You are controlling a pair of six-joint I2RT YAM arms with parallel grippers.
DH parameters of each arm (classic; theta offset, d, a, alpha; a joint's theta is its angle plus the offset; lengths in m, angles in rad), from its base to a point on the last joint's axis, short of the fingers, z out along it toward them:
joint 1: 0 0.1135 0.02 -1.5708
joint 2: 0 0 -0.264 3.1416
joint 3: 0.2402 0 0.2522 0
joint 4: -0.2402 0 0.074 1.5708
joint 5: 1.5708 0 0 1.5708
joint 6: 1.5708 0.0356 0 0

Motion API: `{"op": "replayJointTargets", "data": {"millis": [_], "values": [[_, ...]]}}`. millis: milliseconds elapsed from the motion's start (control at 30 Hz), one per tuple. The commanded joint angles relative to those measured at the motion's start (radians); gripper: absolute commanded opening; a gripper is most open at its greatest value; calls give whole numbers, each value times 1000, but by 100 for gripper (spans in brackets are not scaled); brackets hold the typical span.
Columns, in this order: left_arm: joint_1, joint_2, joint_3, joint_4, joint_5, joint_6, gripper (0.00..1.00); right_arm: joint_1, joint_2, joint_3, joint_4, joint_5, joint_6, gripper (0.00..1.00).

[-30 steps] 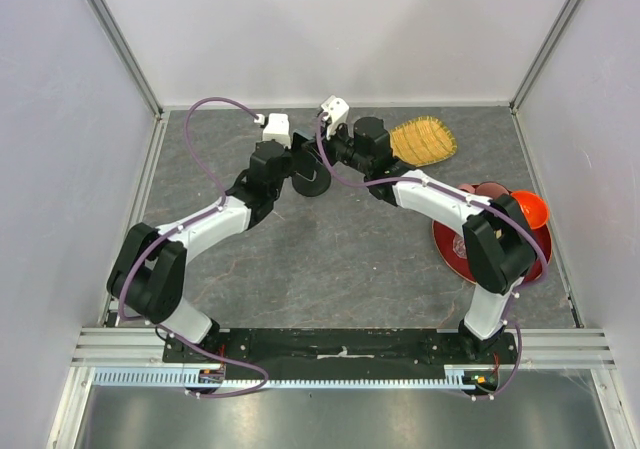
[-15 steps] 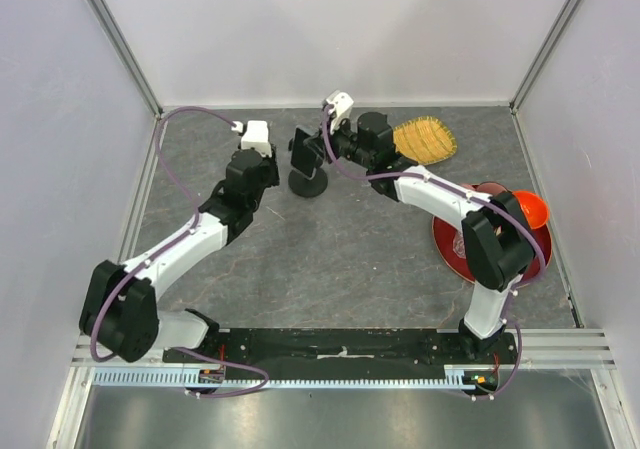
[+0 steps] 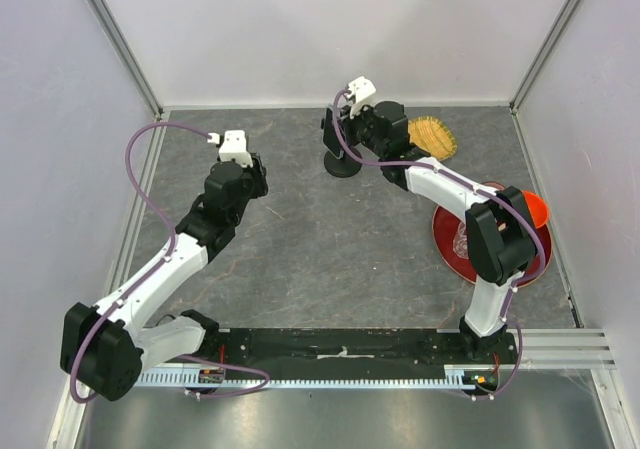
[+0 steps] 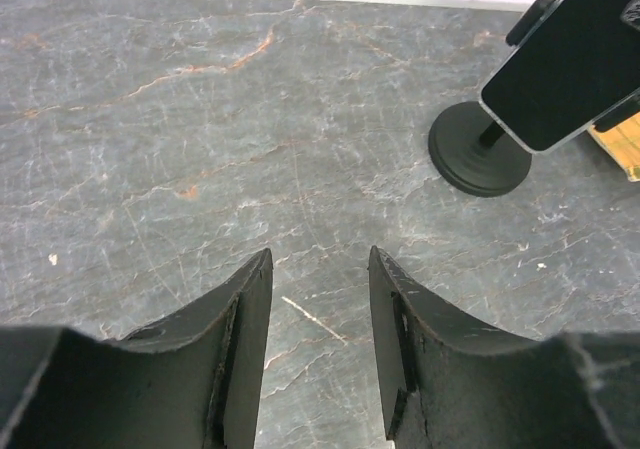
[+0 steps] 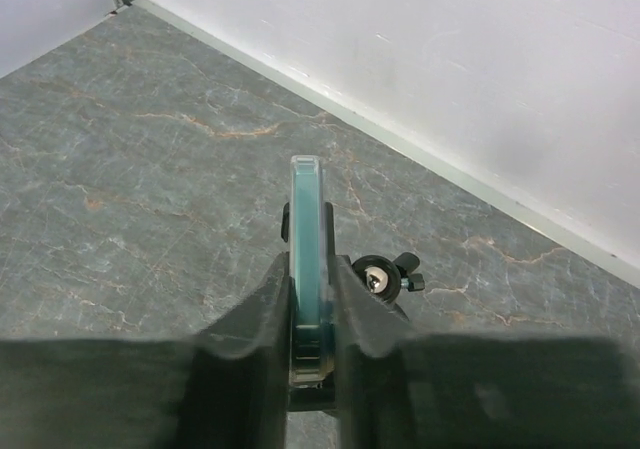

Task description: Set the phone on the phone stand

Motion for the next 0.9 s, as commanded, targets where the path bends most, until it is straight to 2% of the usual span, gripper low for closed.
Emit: {"op": "replayJointTargets", "data": {"millis": [0, 67, 167, 533, 867], "values": [[4, 33, -1, 87, 61, -50, 49, 0, -23, 33, -83, 68, -57, 32], [4, 55, -11, 119, 89, -59, 49, -3, -39, 33, -104, 85, -62, 47], [4, 65, -35, 176, 138, -71, 48, -20, -62, 28, -115, 83, -59, 60], [6, 95, -70, 262, 233, -88, 45, -107, -112, -9, -169, 9, -89, 64], [4, 131, -87, 323, 317, -116, 43, -153, -111, -21, -232, -56, -197, 65]]}}
